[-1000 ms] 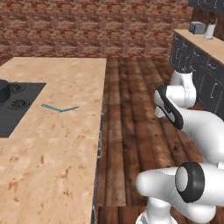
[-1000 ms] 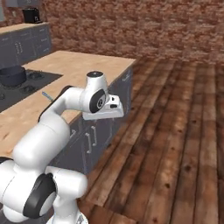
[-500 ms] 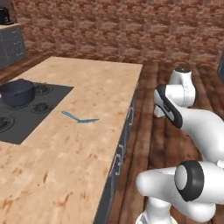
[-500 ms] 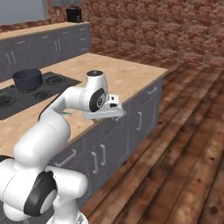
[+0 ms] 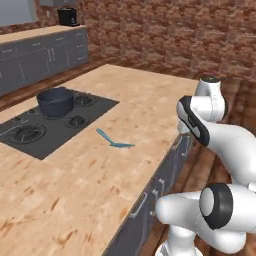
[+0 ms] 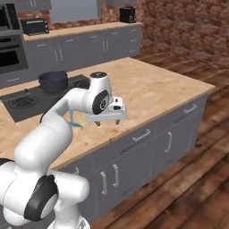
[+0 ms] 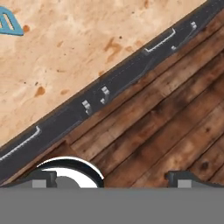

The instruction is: Put the corn and mushroom in the pot. Retrieve the spatula and lightly stir the vegetables in the pot.

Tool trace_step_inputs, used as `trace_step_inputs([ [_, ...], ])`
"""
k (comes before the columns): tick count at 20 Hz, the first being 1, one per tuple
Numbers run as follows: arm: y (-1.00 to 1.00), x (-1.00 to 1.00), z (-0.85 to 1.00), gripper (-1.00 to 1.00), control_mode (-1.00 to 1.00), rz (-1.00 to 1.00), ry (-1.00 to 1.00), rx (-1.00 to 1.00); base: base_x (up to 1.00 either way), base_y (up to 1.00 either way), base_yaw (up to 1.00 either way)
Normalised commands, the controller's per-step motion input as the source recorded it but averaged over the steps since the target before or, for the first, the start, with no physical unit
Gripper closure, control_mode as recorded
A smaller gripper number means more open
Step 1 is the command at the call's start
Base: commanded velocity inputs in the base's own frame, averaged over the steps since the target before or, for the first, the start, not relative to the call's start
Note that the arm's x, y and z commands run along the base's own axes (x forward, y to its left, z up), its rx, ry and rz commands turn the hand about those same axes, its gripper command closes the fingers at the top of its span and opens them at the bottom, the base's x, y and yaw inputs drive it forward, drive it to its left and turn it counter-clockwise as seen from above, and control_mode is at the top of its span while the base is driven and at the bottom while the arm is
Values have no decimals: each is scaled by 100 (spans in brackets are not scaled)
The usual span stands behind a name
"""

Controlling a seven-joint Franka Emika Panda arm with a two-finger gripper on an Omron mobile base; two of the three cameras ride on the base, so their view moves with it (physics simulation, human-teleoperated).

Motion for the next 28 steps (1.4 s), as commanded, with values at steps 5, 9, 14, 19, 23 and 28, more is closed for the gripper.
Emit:
trace_step_inputs([
  [5, 0, 0, 0, -100, 100, 0, 0, 0, 50, -28, 48],
  [9, 0, 0, 0, -100, 100, 0, 0, 0, 57, -23, 51],
  [14, 0, 0, 0, -100, 100, 0, 0, 0, 49, -22, 57],
  [19, 0, 0, 0, -100, 100, 0, 0, 0, 50, -26, 51],
  [23, 0, 0, 0, -100, 100, 0, 0, 0, 48, -24, 41],
  [28, 0, 0, 0, -100, 100, 0, 0, 0, 62, -18, 26],
])
